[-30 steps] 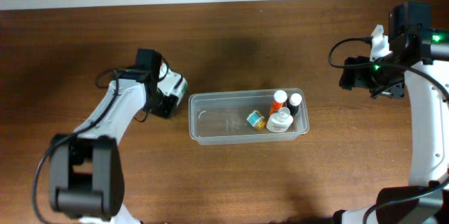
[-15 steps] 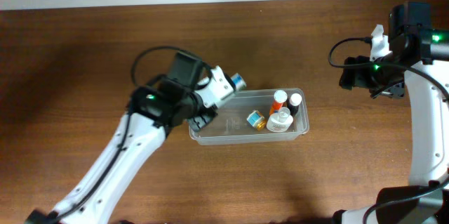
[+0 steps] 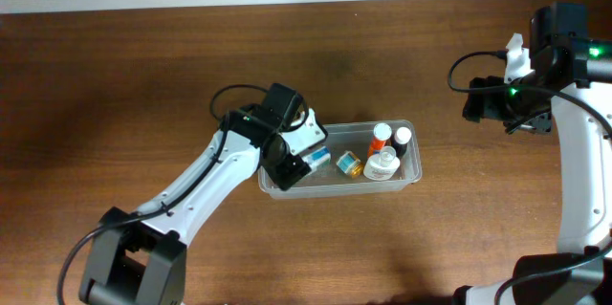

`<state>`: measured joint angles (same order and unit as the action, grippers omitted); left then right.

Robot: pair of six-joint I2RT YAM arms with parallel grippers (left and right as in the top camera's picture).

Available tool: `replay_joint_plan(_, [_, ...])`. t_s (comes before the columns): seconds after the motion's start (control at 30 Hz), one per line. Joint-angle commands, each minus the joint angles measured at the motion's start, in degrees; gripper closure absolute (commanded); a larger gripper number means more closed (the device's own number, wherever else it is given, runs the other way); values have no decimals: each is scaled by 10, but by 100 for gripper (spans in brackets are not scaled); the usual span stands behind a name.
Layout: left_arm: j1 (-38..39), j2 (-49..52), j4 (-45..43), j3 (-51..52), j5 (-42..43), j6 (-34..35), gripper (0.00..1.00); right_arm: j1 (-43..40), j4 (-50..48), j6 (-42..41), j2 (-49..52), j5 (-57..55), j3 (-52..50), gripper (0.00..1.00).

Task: Pack container

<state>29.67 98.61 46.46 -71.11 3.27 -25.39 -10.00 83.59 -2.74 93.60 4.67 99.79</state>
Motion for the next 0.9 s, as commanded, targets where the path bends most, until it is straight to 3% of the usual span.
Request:
replay_joint_plan(0.0, [-31, -61, -6, -45, -101, 100, 1, -1, -1, 9, -4, 10, -3, 16])
replay_joint_plan(0.13, [-104, -110, -28, -51, -102, 172, 0, 7, -21, 32, -4, 29, -3, 15])
replay_joint_plan(0.3, [-204, -121, -42, -51, -101, 265, 1, 56, -85, 73, -3, 33, -3, 6])
replay_joint_plan(0.53, [-261, -173, -3, -45, -9, 265, 1, 104, -102, 33, -29, -7, -3, 2])
replay_joint_plan(0.73, [-261, -398, -40, 62, -11, 239, 1, 160, -205, -11, -208, -102, -128, 1])
replay_joint_plan(0.87, [-261, -557, -60, 179, -18, 239, 1, 188, -301, -68, -391, -125, -330, 1])
